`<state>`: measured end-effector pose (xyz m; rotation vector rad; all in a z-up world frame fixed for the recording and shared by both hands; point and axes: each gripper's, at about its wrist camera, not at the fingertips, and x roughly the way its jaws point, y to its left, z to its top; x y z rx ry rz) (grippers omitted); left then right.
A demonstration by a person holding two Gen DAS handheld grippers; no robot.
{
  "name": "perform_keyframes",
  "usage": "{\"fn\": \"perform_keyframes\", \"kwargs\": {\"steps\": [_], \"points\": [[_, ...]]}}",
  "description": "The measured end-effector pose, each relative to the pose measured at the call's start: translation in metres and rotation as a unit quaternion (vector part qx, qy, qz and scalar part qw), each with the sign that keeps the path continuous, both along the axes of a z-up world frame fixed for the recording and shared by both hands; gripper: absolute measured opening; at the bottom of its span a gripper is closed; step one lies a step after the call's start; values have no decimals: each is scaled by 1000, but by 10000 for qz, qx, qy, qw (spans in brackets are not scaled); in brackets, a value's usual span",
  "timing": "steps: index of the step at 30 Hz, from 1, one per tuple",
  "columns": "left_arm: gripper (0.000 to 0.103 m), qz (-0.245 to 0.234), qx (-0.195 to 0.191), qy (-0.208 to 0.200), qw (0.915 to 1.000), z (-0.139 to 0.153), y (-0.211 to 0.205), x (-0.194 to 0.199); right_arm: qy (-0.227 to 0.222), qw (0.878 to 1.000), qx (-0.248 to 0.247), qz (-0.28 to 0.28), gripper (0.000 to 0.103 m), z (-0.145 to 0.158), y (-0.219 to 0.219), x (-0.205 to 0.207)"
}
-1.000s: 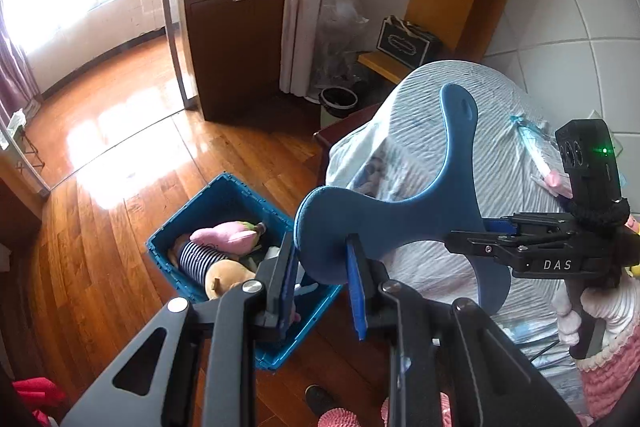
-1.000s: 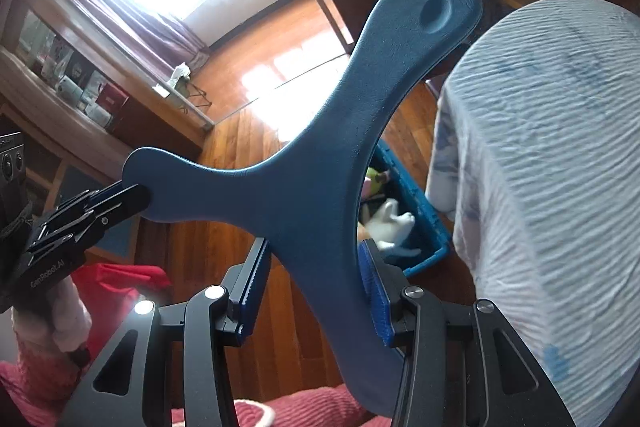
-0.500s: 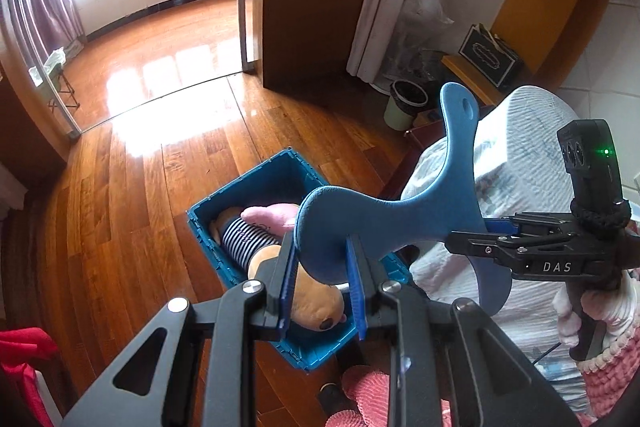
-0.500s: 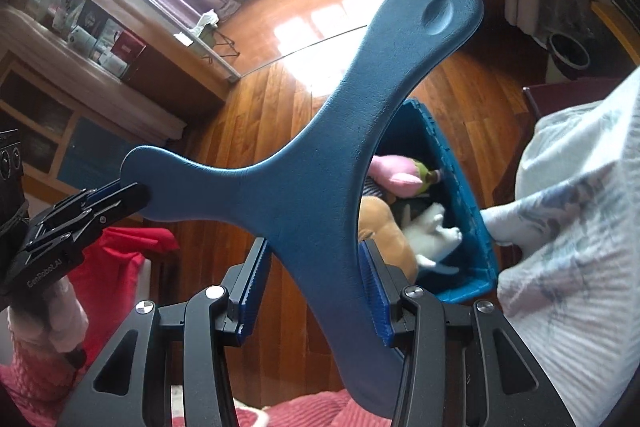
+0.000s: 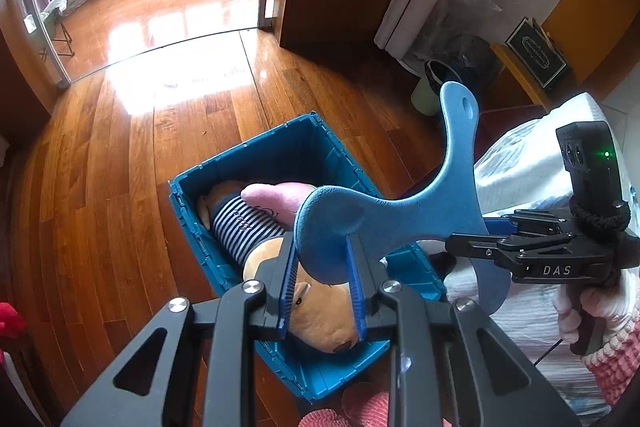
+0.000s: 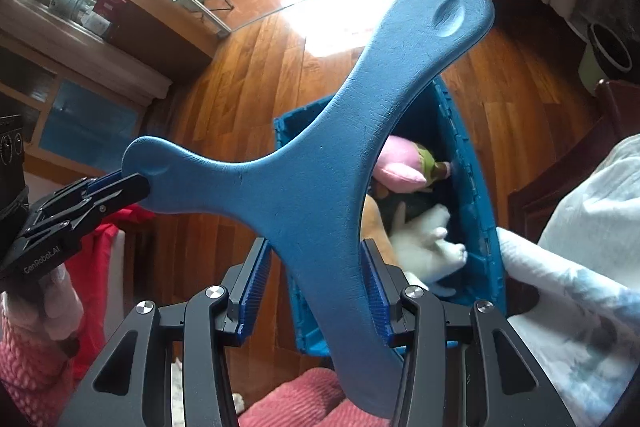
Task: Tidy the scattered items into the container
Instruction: 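Lower the boomerang into the blue crate and open both tools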
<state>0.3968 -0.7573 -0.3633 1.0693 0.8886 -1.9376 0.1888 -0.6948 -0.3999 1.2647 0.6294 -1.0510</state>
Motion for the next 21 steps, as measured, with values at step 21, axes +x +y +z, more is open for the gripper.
{"fn": "perform_keyframes", "kwargs": {"steps": [21], "points": [[27, 53, 789, -503, 9956, -219, -64, -16, -45, 9957, 927, -47, 45, -223, -55, -3]]}}
